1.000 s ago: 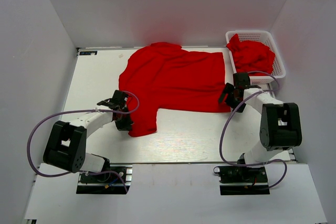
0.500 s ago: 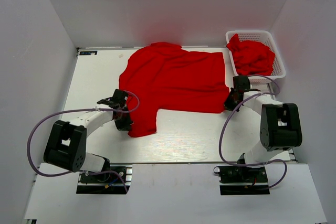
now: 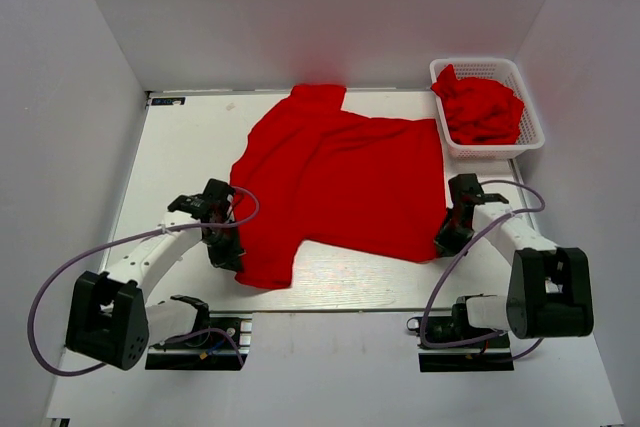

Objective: Fold and stack the t-shirts
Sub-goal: Grap the side of the flattened tshirt closest away from the robot with both arms, then fold the flattened tshirt in 1/3 of the way

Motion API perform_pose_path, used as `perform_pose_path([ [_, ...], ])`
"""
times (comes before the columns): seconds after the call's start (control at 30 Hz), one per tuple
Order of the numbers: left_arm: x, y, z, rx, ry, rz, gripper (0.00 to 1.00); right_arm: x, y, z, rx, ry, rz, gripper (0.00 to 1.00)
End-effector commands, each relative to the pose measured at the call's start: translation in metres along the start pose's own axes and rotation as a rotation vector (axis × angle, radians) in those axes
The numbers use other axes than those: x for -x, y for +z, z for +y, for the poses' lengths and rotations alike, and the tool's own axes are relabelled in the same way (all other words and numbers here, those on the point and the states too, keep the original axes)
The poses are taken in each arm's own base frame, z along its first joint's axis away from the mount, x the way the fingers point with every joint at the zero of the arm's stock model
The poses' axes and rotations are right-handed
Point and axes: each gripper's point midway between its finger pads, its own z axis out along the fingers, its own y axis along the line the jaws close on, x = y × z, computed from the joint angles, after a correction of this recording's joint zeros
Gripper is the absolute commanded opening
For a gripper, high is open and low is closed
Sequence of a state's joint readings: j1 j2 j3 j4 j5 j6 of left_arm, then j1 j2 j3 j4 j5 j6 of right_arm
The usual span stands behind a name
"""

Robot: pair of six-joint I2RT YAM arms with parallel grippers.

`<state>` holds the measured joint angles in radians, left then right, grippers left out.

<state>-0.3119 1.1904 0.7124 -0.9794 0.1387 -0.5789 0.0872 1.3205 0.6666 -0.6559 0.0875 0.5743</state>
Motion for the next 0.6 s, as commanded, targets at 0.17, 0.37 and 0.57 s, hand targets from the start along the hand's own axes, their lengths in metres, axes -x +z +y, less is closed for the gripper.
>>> perform_pose_path([
  [0.17, -0.006, -0.027, -0.018, -0.096, 0.058, 0.024, 0.0, -0.022, -0.015, -0.012, -0.023, -0.011, 0.07, 0.0],
  [0.37, 0.07, -0.06, -0.063, -0.152, 0.147, -0.159, 0.0, 0.02, -0.029, 0.011, 0.012, -0.031, -0.017, 0.0],
  [0.57, 0.139, -0.082, -0.105, -0.234, 0.176, -0.351, 0.0, 0.064, -0.05, 0.034, 0.057, -0.05, -0.116, 0.0],
])
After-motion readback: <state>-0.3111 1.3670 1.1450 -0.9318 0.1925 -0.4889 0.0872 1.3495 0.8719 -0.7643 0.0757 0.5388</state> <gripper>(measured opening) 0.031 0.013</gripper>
